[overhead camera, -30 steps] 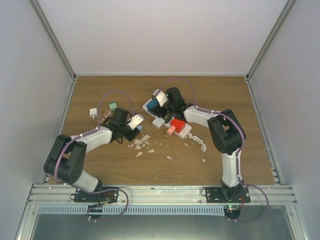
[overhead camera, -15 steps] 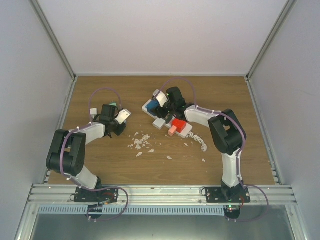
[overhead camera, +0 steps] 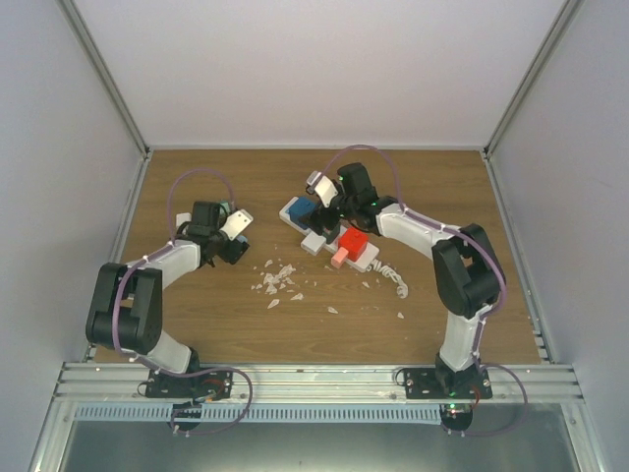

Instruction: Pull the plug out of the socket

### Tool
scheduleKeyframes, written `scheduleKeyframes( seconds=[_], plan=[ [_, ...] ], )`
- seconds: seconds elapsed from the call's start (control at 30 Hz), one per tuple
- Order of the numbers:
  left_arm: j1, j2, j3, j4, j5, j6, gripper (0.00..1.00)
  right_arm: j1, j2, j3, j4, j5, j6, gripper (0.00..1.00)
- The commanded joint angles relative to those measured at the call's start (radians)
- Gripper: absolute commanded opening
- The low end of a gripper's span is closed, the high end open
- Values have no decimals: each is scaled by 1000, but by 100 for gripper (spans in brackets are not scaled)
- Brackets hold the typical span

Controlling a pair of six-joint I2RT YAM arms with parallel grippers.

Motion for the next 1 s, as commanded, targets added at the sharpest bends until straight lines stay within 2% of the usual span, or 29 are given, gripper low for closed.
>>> scheduleKeyframes(
  seconds=[0.0, 0.2, 0.6, 0.8, 0.97],
  plan=[
    [-8, -83, 36, -17, 72, -8, 83, -28, -73, -48, -48, -26, -33, 96],
    [-57, -136, 49, -67, 135, -40, 86, -56, -115, -111, -93, -33, -53, 95],
    [-231, -185, 22, -85, 273, -142, 87, -73, -149, -180, -118, 6, -76, 93],
    [-305, -143, 5, -30, 280, -202, 87, -80, -97, -157, -102, 46, -76, 91],
    [-336, -69, 39, 18, 302, -273, 90, -81, -61, -137, -98, 43, -60, 85]
  ],
)
